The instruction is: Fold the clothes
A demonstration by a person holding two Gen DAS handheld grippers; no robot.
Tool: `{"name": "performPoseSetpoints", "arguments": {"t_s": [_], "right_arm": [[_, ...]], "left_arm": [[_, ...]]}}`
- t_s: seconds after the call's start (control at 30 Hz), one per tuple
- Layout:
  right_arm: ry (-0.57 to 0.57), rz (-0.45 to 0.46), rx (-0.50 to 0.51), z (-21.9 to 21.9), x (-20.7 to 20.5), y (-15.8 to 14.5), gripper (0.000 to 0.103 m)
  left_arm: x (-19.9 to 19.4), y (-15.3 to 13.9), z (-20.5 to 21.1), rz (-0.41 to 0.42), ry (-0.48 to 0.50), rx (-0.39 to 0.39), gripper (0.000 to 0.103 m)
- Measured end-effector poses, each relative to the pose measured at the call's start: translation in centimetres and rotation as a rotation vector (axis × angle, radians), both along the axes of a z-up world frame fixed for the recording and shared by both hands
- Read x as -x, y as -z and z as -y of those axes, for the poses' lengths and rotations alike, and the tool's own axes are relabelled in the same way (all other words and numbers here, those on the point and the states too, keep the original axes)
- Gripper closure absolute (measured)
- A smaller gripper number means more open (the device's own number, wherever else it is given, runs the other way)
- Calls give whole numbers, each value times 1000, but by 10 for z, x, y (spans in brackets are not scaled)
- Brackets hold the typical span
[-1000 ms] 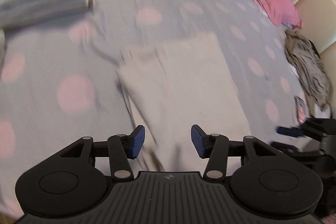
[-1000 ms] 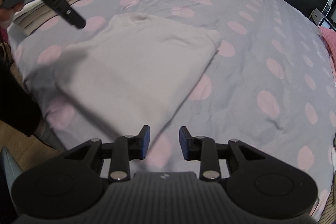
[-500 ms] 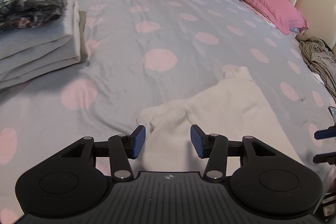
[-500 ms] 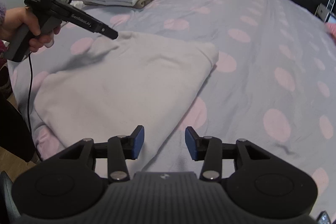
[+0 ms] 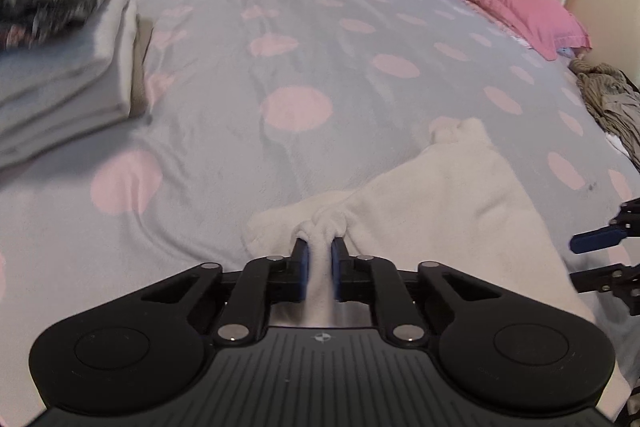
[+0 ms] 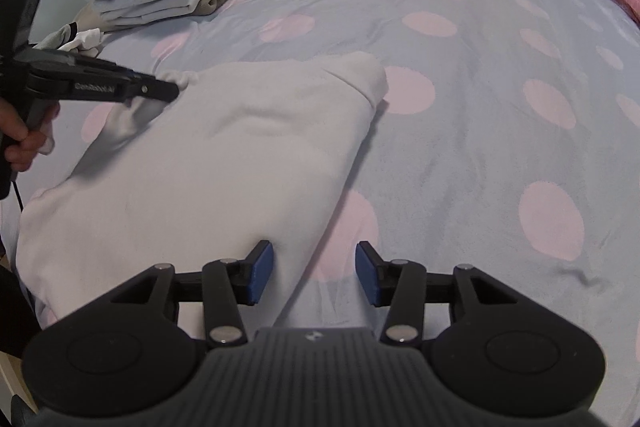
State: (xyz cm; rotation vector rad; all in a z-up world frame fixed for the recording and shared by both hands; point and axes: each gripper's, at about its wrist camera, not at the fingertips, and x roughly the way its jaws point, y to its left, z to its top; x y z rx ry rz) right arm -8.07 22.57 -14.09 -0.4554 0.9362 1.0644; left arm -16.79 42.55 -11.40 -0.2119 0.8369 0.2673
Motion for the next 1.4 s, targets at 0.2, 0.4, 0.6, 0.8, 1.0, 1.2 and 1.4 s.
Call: {"name": "performPoseSetpoints", "arguments": {"t_s": [0.2,0.4,0.6,0.8,1.0,1.2,1.4], "right_arm": [[26,-8,-4,0,-1,0,51],[39,-18,-14,-2,-3,-1,51],[123,-71,-68,1,-15,-8,41],[227,-172,-102,1,-31,-4,40],[270,-259,-114,-5,-39,11,40],[328,-339,-154,-15,-53,27,40],[319,-332,-178,-26,-59,33,45]], "left_arm": [[-4,-22,10,42,37,-110,95],[-8,7,-1,-41,-11,-71,83],[7,-5,-15,3,-167,17,41],[17,6,-21,-40,-249,173,40],[26,28,-27,-74,-322,293,40],[24,33,-22,-76,-324,303,49],[25,36,-25,-48,-316,356,68]]}}
